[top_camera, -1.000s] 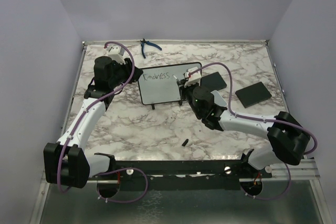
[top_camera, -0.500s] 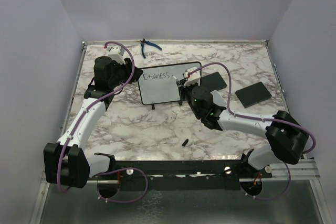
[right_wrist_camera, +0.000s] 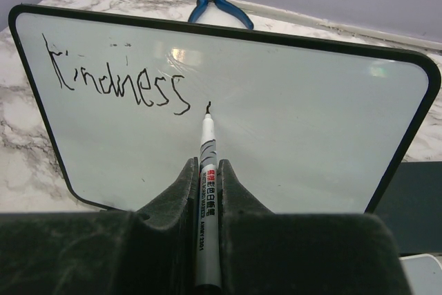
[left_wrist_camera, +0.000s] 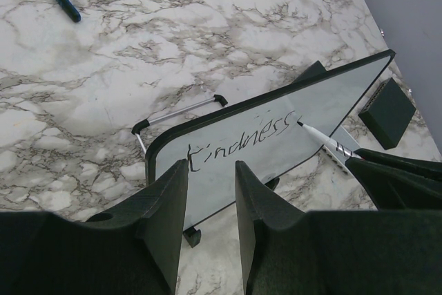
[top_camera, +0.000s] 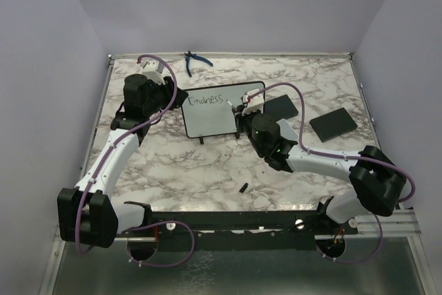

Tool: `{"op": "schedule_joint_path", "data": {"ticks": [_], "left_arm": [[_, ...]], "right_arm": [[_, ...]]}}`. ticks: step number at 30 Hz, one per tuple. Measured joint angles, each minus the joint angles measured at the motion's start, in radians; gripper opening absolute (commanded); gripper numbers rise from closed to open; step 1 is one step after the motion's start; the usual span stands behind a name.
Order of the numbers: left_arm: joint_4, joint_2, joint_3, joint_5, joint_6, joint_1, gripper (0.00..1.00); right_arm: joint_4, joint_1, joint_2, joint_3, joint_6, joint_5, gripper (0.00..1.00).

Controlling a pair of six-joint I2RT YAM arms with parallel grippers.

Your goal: Write a sentence on the whiteboard

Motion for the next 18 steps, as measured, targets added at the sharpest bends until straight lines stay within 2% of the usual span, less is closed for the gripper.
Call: {"op": "schedule_joint_path", "data": {"ticks": [18], "left_arm": [[0.000, 0.000, 0.000, 0.000, 0.000, 0.000, 0.35]], "right_arm": [[0.028, 0.000, 0.000, 0.000, -0.023, 0.009, 0.00]]}}
